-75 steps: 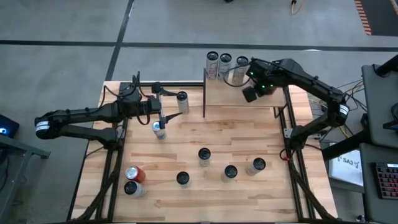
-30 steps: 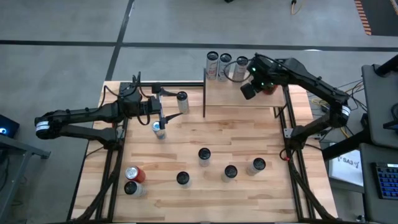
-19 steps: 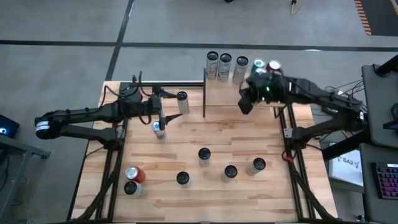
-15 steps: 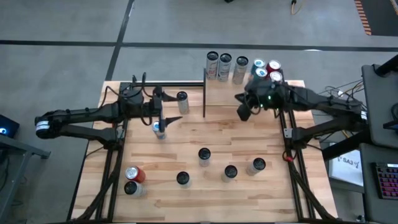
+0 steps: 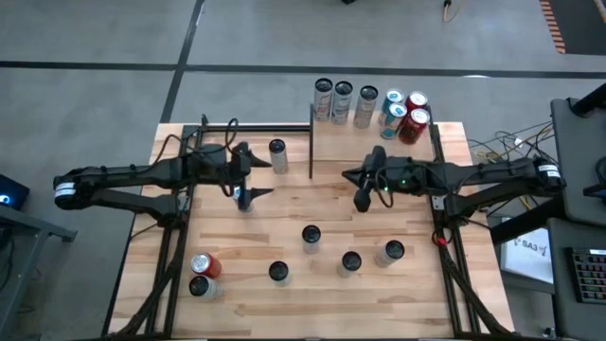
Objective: Place canned beverage on shelf
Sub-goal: Put the top white yellow soda can on the shelf aligned with the other white yellow soda can
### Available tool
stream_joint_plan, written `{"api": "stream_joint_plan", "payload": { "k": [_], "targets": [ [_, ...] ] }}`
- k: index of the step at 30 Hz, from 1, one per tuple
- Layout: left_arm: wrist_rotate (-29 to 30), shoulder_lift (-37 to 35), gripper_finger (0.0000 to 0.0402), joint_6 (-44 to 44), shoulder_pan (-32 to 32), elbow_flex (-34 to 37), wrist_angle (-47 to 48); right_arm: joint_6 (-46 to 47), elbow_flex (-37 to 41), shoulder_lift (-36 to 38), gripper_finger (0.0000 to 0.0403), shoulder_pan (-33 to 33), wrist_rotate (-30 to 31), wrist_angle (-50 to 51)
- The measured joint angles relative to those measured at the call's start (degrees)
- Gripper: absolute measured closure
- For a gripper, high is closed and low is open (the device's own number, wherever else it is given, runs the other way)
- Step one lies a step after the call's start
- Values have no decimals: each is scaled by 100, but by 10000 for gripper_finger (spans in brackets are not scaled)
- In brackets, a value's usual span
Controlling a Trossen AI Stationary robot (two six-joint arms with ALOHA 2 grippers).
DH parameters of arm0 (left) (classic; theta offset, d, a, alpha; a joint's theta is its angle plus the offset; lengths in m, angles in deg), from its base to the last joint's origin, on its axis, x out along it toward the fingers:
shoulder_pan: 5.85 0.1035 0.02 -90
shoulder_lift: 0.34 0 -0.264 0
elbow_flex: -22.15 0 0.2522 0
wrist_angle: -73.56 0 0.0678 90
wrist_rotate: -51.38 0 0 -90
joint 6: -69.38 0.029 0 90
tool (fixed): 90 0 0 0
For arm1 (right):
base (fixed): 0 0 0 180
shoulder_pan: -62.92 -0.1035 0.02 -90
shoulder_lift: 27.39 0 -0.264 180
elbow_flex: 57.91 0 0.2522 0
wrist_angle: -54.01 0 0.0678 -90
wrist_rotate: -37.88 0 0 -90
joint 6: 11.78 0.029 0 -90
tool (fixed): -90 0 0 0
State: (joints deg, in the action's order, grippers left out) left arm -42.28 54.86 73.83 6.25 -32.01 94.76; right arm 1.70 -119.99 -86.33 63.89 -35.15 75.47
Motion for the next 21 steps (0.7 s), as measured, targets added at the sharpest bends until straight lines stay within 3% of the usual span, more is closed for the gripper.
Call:
{"api": "stream_joint_plan", "payload": {
  "k": [7,13,21],
  "targets": [
    [485,0,55,89,22,-7,64,-1,294,-51,394,-150,2,-629],
    [523,0,55,42,85,-14,170,89,314,-199,394,-150,2,-636],
    [433,-24,55,-685,66,-189,1627,100,314,-443,394,-148,2,-673]
  ]
}}
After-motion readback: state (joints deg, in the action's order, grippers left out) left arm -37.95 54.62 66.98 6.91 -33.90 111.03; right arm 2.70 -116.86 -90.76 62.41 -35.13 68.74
